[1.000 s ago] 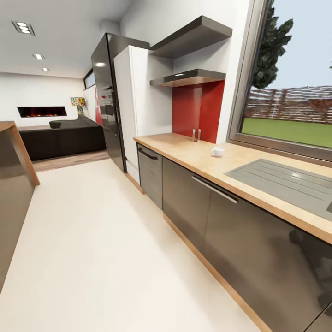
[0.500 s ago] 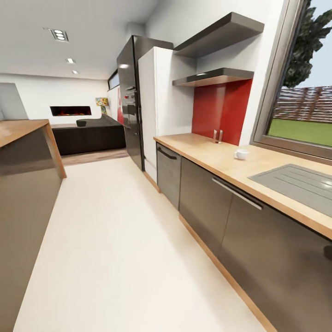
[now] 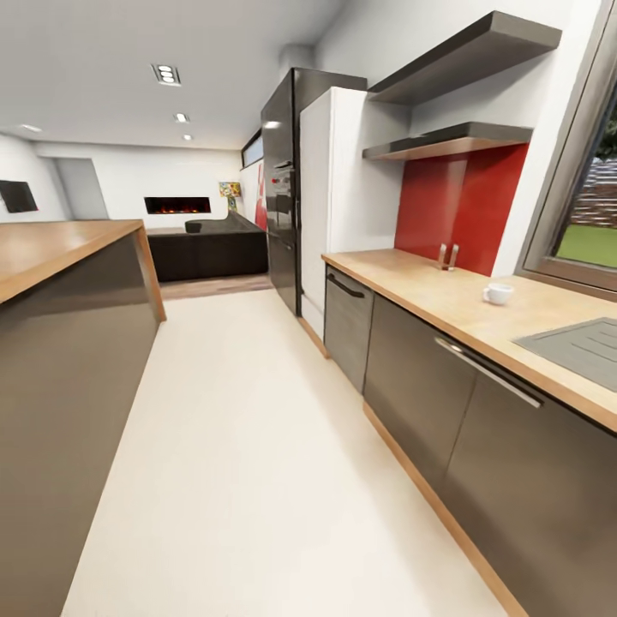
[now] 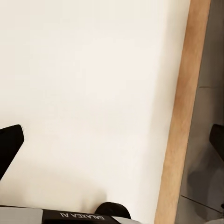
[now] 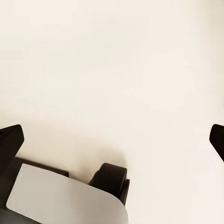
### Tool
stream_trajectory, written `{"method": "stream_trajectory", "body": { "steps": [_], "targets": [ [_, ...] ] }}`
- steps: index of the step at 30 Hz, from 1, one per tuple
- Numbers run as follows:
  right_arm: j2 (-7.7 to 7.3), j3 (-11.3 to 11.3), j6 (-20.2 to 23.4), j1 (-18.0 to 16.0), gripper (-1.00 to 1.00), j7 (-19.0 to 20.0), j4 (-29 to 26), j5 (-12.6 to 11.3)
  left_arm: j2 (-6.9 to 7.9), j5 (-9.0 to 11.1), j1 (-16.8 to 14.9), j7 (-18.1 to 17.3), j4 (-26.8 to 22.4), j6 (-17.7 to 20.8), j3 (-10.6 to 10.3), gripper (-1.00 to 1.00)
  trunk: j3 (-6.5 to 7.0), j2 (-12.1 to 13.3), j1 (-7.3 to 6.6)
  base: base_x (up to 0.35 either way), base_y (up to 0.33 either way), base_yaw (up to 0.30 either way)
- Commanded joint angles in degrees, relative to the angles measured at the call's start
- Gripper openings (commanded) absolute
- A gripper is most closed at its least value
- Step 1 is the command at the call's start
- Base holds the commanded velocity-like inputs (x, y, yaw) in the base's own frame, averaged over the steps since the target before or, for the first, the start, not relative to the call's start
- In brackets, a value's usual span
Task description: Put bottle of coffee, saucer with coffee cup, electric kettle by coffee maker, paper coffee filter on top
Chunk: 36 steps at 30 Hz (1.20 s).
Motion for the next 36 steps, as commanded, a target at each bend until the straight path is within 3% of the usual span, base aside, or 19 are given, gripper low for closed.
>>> {"method": "stream_trajectory", "body": {
  "steps": [1,7,18,28,36],
  "targets": [
    [0.06,-0.5,0.0,0.0,1.00,0.4,0.0,0.4,0.00,0.1,0.0,-0.2,0.0,0.6,0.3,1.00,-0.06,0.0,-0.01,0.000,0.000,0.271],
    [0.69,-0.5,0.1,0.0,1.00,0.5,0.7,0.4,0.00,0.1,0.0,-0.2,0.0,0.6,0.2,1.00,-0.06,0.0,-0.01,0.098,0.000,0.170],
    [0.49,-0.6,0.1,0.0,1.00,0.4,1.4,0.4,-0.08,0.1,0.0,-0.2,0.0,0.6,0.0,1.00,-0.06,0.0,-0.01,0.308,0.000,0.012],
    [0.54,-0.5,0.1,0.0,1.00,-0.2,1.6,0.4,-1.02,0.1,0.0,0.0,0.0,0.5,0.1,1.00,-0.06,0.0,-0.01,0.314,0.000,0.000],
    [0.61,-0.6,0.4,0.0,1.00,-3.5,2.7,0.5,-1.19,0.1,0.0,1.4,-0.2,0.4,-0.1,1.00,-0.06,0.0,-0.01,0.262,0.000,0.000]
  ]
}}
